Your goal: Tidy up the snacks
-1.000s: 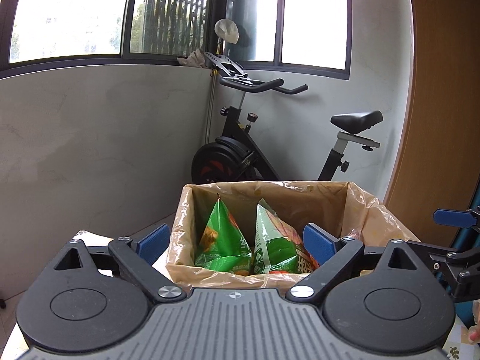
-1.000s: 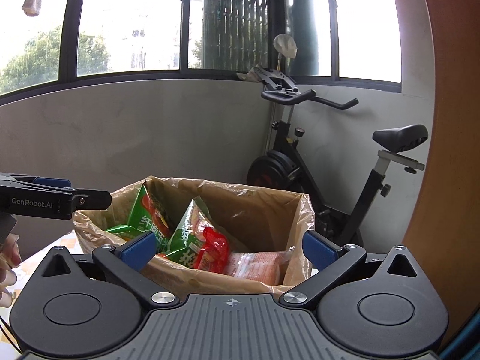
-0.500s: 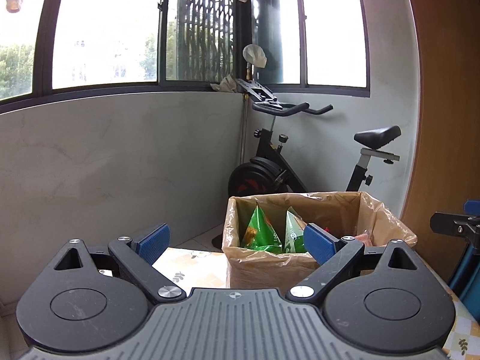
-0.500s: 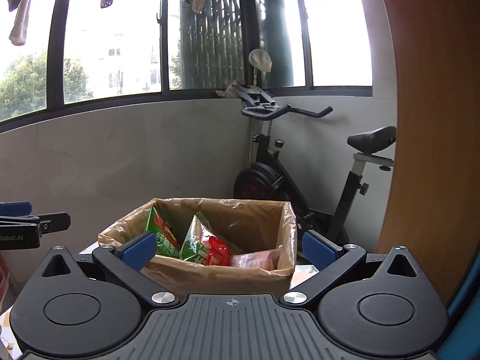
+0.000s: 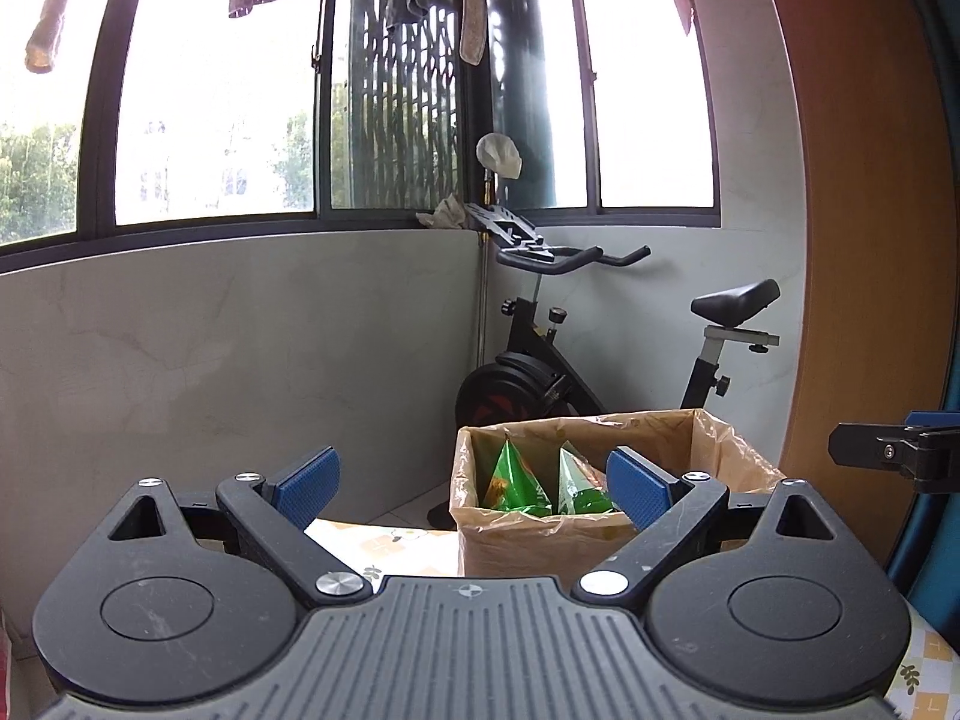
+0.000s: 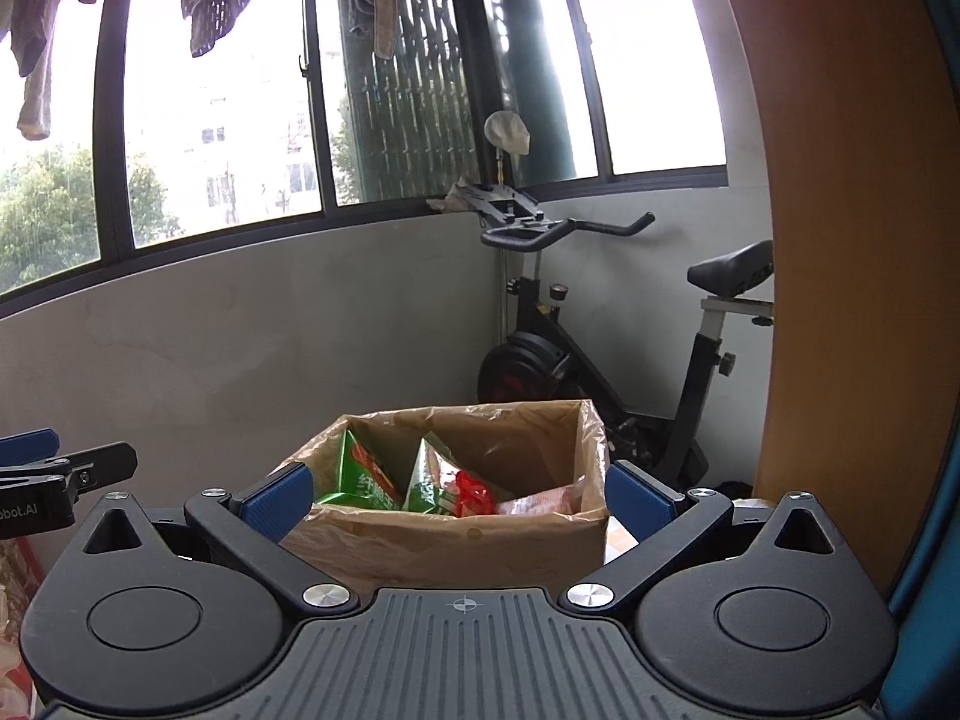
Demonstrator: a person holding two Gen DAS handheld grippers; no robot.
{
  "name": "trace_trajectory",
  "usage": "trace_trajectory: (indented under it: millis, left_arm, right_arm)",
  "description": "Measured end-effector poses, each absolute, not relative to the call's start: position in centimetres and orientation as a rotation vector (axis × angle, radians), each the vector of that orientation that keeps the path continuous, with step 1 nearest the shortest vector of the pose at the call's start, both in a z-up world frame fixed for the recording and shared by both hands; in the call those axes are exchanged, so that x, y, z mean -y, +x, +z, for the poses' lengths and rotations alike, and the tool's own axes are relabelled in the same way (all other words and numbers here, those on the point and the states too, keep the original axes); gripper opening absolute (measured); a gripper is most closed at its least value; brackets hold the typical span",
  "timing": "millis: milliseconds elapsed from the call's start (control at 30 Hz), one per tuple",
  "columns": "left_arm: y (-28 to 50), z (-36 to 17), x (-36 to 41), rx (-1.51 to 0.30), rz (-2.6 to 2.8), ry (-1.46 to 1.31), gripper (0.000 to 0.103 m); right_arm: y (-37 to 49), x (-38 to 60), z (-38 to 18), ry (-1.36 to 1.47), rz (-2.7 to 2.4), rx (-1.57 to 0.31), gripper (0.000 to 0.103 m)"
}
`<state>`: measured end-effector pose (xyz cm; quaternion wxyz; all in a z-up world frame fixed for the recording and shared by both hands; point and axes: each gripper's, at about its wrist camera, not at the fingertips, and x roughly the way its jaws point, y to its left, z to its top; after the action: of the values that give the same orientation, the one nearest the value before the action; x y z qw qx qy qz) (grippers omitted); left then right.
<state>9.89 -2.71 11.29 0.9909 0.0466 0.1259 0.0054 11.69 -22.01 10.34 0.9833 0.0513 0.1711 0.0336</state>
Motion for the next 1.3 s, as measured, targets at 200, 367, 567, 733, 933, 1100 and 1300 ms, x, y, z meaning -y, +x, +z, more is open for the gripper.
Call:
trace_trajectory:
  millis: [200,367,567,733,933,1100,1300]
  left_arm:
    - [9.4,11.6,2.6,-0.249,-0.001,0.07,0.097]
    - [9.4,11.6,2.3,-0.249,0.007,0.054,0.097]
    - [9.5,11.7,2.0,-0.253,0.011,0.039,0.097]
    - [9.3,11.7,1.9,-0.255,0.01,0.034,0.097]
    - [9.3,11.8,1.7,-0.254,0.011,0.028,0.097]
    - [9.1,11.8,1.5,-0.255,0.012,0.021,0.097]
    - [9.2,11.9,1.5,-0.254,0.009,0.019,0.097]
  right_arm:
    - [10.8,21.4,11.1,0.091,0.072,-0.326,0.103]
    - [10.3,21.3,11.3,0.095,0.07,-0.32,0.103]
    - [9.9,21.4,11.5,0.101,0.06,-0.316,0.103]
    - [9.5,21.4,11.7,0.1,0.053,-0.31,0.103]
    - [9.4,21.2,11.8,0.09,0.048,-0.312,0.103]
    - [9.5,21.3,11.8,0.095,0.053,-0.313,0.103]
    - [9.6,21.4,11.8,0.099,0.051,-0.315,0.103]
